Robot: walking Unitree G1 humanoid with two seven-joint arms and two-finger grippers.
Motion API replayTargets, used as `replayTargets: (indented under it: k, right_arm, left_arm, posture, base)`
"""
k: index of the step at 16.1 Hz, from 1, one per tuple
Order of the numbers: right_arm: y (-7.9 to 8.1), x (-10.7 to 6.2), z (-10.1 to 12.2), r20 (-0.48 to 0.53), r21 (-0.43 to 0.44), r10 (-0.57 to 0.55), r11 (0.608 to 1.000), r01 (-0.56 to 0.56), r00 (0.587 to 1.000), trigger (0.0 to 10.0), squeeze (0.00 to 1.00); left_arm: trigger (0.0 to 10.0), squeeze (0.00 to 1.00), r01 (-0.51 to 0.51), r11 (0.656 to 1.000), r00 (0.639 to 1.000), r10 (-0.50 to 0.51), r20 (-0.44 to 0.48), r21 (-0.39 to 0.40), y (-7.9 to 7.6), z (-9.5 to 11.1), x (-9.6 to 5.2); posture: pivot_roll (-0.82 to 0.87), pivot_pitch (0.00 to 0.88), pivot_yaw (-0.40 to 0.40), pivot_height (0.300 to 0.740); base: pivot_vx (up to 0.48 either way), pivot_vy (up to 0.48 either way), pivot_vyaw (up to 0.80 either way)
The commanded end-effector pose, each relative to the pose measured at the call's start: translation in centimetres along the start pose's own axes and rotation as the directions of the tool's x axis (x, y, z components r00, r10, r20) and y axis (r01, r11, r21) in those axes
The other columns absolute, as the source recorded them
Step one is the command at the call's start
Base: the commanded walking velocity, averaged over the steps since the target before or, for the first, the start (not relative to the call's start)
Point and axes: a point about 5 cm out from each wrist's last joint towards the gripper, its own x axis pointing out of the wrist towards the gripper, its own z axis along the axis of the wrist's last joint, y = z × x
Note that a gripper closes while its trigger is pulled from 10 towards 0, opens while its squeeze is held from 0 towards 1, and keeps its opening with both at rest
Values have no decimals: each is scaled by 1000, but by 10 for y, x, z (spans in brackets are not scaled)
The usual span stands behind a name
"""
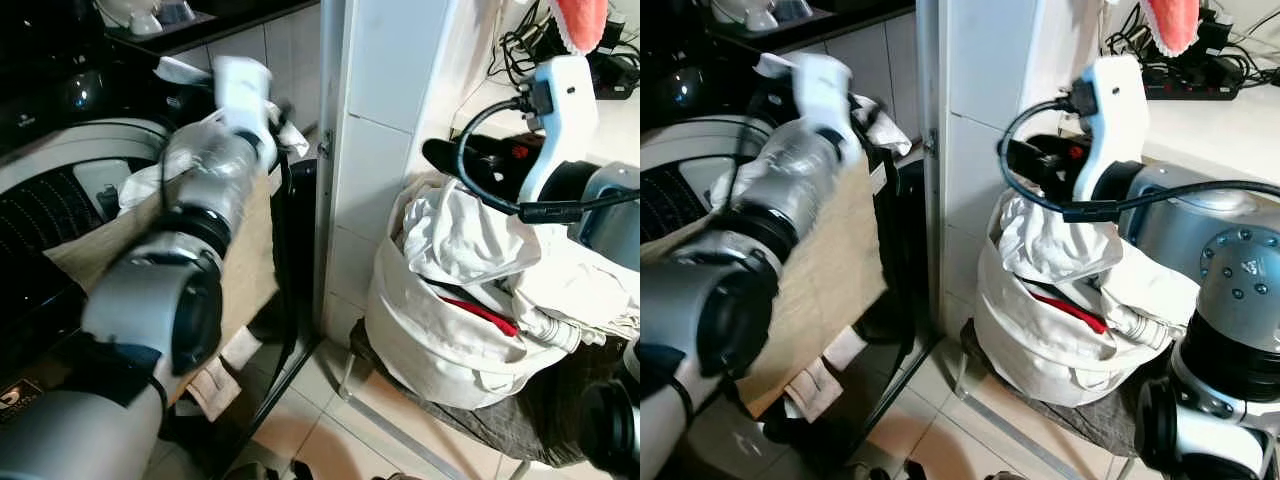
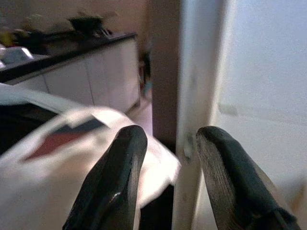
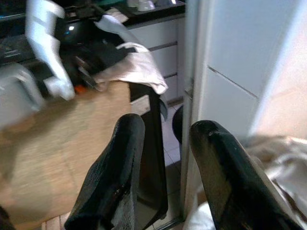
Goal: Clothes washing
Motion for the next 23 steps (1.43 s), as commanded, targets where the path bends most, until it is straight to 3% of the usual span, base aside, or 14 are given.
replayTargets:
  k: [1,3,5,8,9,11,12,14,15,16,18,19,20,23]
  right_arm:
    - [4,-1,0,-15,-15,20,1000,-20,1000,10000,0]
    - [6,0,0,-25,-18,22,1000,-23,999,10000,0]
    - [7,-1,1,-23,-20,21,1000,-21,1000,10000,0]
    - [7,-2,0,-25,-19,18,1000,-19,1000,10000,0]
    - [7,-2,0,-26,-18,16,1000,-17,1000,10000,0]
    - [7,-1,0,-32,-22,14,1000,-15,999,10000,0]
    - [7,-1,0,-35,-24,12,1000,-13,999,10000,0]
    - [5,-1,0,-33,-24,0,1000,0,999,10000,0]
    - [5,-2,0,-32,-22,-1,1000,0,1000,10000,0]
    - [5,-2,0,-31,-19,1,1000,-1,1000,10000,0]
    - [6,-2,-1,-34,-18,6,1000,-7,999,10000,0]
    - [7,-1,-1,-34,-19,8,1000,-9,999,10000,0]
    - [8,-1,-1,-35,-22,11,1000,-12,999,10000,0]
    - [12,-7,-8,-86,-52,42,998,-47,995,10000,0]
  left_arm:
    - [10000,0,12,998,998,-7,-62,68,-2,-11,-1]
    - [10000,0,4,989,992,15,-125,150,-1,-24,-4]
    - [10000,0,-117,947,981,156,-111,298,16,-25,-6]
    - [10000,0,-228,900,953,284,-103,372,33,-25,-11]
    - [10000,0,-292,851,928,362,-84,436,43,-25,-14]
    - [10000,0,-421,685,849,528,-6,595,71,-21,-23]
    - [10000,0,-473,633,816,577,34,613,80,-16,-27]
    - [10000,0,-601,591,744,660,106,538,96,-3,-32]
    - [10000,0,-579,712,791,609,63,397,88,0,-27]
    - [10000,0,-432,890,900,435,13,149,66,3,-16]
    - [10000,0,-187,982,982,187,21,18,33,7,-5]
    - [10000,51,-141,989,990,140,21,35,25,7,-3]
    - [10000,1000,-69,989,998,68,10,131,12,4,-1]
    - [10000,1000,65,943,996,-43,-72,326,-8,-10,-1]
  posture:
    - [-326,0,-27,740]
    - [-335,0,-19,740]
    - [-337,0,-13,740]
    - [-332,0,-9,740]
    - [-332,0,-9,740]
    - [-335,0,-9,740]
    - [-338,0,-9,740]
    - [-338,0,-9,740]
    - [-335,0,-11,740]
    - [-334,0,-12,740]
    - [-339,0,-11,740]
    - [-340,0,-9,740]
    - [-346,0,-6,740]
    - [-359,0,1,740]
  base:
    - [0,0,0]
    - [0,0,0]
    - [0,0,0]
    - [0,0,0]
    - [0,0,0]
    - [0,0,0]
    - [0,0,0]
    - [0,0,0]
    - [0,0,0]
    - [0,0,0]
    - [0,0,0]
    - [0,0,0]
    - [0,0,0]
    - [0,0,0]
